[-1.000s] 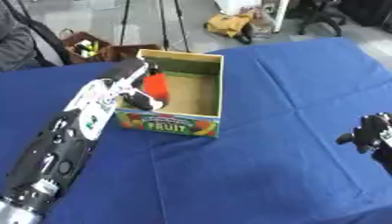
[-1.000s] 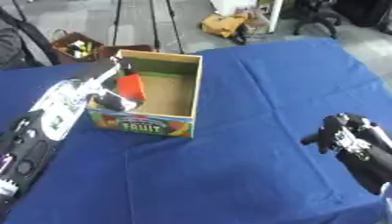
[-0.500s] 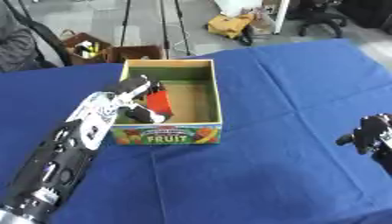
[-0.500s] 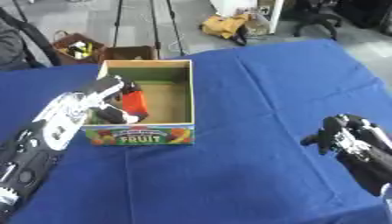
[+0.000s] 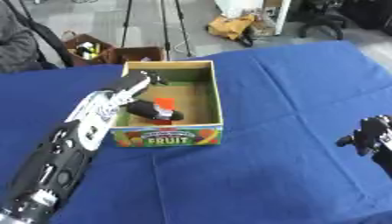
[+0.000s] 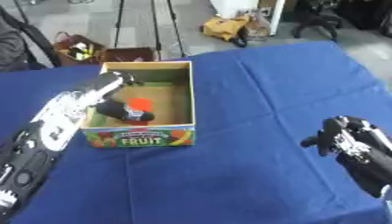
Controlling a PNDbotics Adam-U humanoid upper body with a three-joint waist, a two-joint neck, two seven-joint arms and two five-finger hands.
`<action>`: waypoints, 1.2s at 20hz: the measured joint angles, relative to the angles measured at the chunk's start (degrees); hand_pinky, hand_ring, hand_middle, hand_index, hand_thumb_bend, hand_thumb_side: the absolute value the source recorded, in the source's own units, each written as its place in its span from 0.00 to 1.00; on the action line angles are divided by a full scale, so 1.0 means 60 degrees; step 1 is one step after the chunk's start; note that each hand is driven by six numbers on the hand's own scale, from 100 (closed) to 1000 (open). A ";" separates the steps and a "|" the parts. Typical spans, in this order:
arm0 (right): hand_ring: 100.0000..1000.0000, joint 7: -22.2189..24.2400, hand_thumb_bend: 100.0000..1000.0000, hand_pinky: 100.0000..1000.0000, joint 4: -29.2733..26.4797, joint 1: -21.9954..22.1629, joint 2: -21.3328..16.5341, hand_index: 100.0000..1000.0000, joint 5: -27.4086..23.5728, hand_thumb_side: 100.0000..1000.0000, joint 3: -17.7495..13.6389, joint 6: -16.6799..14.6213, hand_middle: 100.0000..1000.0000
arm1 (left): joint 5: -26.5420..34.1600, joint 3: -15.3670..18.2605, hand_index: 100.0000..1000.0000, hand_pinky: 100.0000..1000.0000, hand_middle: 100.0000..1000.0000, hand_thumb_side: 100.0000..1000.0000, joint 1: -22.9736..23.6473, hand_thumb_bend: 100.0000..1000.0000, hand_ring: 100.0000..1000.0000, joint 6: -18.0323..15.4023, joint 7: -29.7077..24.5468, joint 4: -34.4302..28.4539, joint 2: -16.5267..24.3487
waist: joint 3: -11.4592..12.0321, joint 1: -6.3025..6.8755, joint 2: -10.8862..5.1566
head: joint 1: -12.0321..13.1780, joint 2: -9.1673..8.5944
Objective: Pick up objects on the table and place them in the box.
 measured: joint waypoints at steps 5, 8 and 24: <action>0.27 -0.0008 0.00 0.55 0.0001 0.0029 0.0049 0.31 0.0000 0.10 -0.0029 -0.0008 0.23 | 0.0136 0.0181 0.85 0.82 0.82 1.00 0.0081 0.83 0.90 -0.0165 0.0348 -0.0184 -0.0174 | 0.0225 -0.0092 0.0009 | -0.0072 -0.0002; 0.27 -0.0041 0.00 0.55 0.0001 0.0063 0.0070 0.31 0.0000 0.09 -0.0070 -0.0037 0.23 | 0.0505 0.0744 0.82 0.74 0.77 1.00 0.0384 0.82 0.85 -0.0520 0.0723 -0.0735 -0.0429 | 0.0341 -0.0095 0.0009 | -0.0187 -0.0002; 0.27 -0.0093 0.00 0.55 0.0004 0.0063 0.0067 0.31 0.0000 0.09 -0.0123 -0.0032 0.23 | 0.2817 0.3130 0.74 0.63 0.67 0.92 0.3622 0.70 0.75 -0.1336 0.3036 -0.4469 -0.0414 | 0.0593 0.0009 -0.0006 | -0.0348 -0.0002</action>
